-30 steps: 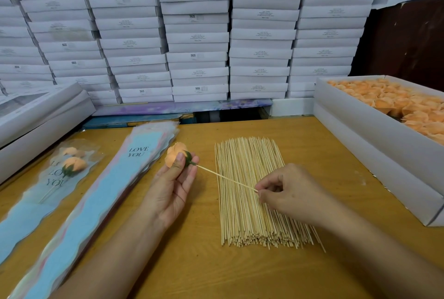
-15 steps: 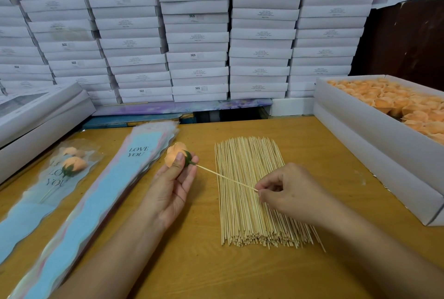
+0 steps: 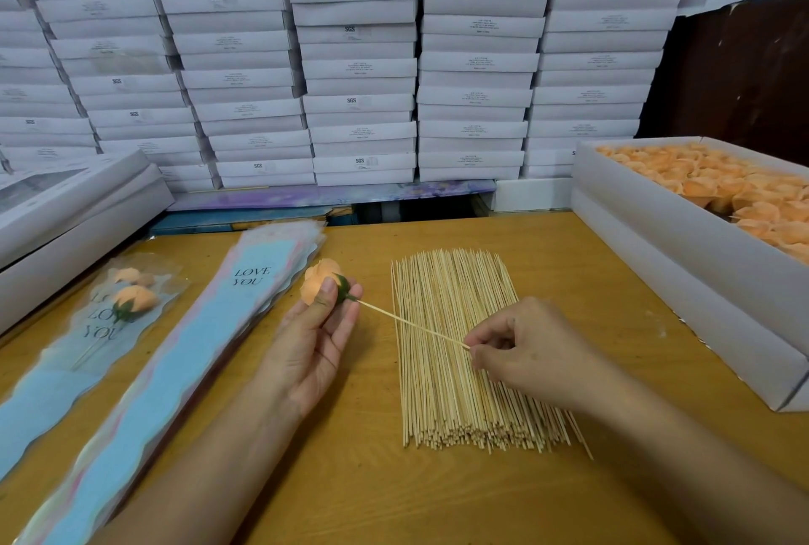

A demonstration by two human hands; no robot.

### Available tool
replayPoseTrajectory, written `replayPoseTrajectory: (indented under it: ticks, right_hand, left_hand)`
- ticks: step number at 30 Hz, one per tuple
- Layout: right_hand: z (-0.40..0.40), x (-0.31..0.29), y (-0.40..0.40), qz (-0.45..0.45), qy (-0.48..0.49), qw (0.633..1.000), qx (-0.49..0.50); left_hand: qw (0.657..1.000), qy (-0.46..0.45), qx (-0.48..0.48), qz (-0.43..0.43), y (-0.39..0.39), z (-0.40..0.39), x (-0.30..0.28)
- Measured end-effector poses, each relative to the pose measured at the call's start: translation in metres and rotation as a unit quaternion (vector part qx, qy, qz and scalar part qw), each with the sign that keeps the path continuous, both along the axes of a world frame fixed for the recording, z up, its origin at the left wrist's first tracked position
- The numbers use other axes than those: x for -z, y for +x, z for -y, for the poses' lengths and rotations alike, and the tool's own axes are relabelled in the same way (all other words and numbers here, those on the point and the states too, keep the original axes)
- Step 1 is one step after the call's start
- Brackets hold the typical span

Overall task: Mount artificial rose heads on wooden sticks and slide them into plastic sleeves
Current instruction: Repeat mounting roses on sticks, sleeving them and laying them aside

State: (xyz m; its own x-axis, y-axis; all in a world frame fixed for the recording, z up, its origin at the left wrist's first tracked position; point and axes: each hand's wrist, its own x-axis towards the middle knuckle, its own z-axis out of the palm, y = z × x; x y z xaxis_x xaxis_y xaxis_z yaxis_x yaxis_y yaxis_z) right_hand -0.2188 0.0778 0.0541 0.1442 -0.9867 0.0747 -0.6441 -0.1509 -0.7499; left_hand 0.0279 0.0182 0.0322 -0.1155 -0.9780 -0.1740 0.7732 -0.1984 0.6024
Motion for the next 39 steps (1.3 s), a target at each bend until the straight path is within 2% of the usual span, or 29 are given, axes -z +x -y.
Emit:
replayPoseTrajectory:
  ticks: [17,23,30,39]
  right_hand:
    - [0.0,0.011,0.01,-0.007,-0.012,1.0,-0.005]
    - [-0.002,0.013,0.015,-0.003,-0.049,0.999,0.022]
    - [-0.004,0.011,0.015,-0.095,-0.123,0.986,0.067]
    - [-0.008,0.019,0.018,-0.132,-0.192,0.972,0.034]
  left_hand:
    - [1.0,-0.003,0.0,0.022,-0.008,-0.001,0.004]
    - [1.0,-0.006,-0.011,0.011,-0.004,0.002,0.001]
    - [0.999,-0.008,-0.036,0.011,0.0,0.004,0.0]
    - [0.999,0.016,-0.034,0.008,-0.003,0.004,0.002]
